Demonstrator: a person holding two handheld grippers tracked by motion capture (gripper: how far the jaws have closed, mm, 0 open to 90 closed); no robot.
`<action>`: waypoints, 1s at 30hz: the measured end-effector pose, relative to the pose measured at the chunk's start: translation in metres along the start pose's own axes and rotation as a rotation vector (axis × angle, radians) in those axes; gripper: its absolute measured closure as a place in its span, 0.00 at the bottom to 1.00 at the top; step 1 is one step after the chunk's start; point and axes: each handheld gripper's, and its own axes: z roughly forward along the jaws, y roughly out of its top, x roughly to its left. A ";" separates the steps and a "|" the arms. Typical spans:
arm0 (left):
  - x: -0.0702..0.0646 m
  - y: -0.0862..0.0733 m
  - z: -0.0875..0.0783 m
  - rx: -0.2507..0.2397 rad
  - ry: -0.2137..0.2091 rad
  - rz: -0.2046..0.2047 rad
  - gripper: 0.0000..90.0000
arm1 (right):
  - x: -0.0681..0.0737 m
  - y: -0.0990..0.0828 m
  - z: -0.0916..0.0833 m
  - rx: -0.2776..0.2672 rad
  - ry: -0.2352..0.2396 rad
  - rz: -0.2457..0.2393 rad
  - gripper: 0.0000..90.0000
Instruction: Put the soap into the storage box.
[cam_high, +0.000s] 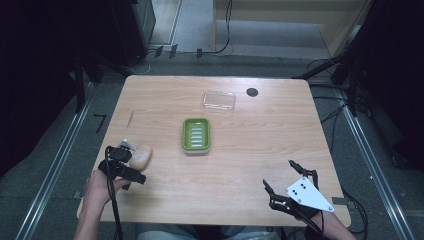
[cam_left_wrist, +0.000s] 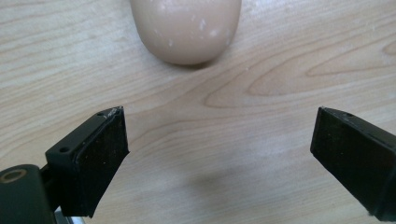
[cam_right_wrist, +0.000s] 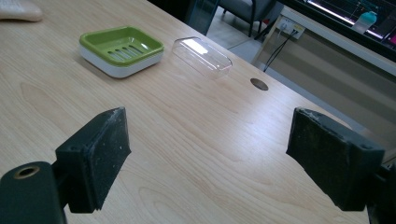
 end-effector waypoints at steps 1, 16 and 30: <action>0.000 0.001 0.000 0.000 -0.001 0.000 0.05 | 0.000 0.000 0.000 0.001 0.001 0.001 0.15; 0.002 0.018 -0.002 -0.011 -0.009 0.001 0.05 | -0.001 0.000 0.000 -0.006 -0.003 0.016 0.15; 0.003 0.033 -0.003 -0.020 -0.014 0.004 0.04 | -0.004 -0.001 -0.003 -0.030 -0.014 0.048 0.15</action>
